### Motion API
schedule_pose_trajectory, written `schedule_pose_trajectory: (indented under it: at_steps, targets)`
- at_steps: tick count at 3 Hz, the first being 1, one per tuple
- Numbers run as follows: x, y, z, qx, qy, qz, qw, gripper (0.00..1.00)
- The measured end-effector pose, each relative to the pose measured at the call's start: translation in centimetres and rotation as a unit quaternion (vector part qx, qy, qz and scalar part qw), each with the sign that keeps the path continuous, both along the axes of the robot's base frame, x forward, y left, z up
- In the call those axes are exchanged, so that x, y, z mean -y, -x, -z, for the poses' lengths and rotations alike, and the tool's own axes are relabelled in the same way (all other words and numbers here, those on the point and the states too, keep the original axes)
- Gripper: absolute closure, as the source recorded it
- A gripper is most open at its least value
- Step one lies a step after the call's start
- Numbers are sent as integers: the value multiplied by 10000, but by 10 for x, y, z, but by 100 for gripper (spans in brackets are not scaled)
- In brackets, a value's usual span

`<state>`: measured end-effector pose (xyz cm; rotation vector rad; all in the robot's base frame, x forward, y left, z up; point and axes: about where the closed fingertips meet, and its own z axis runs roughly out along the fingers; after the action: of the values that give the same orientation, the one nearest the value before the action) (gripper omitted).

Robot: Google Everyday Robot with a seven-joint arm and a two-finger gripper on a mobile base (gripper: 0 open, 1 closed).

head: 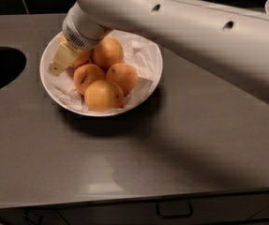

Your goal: Pick orange from white bowl

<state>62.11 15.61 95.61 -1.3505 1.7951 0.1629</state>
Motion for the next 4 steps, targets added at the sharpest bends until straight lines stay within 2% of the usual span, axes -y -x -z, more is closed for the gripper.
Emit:
schedule_pose_trajectory:
  at_steps: [1,2,3,4]
  targets:
    - [0,0,1,71,110,115,9998,0]
    - [4,2,4,74,178,217,9996,19]
    - [8,5,6,74,207,279,9994,25]
    - [13,7,8,52,212,342,9992,24]
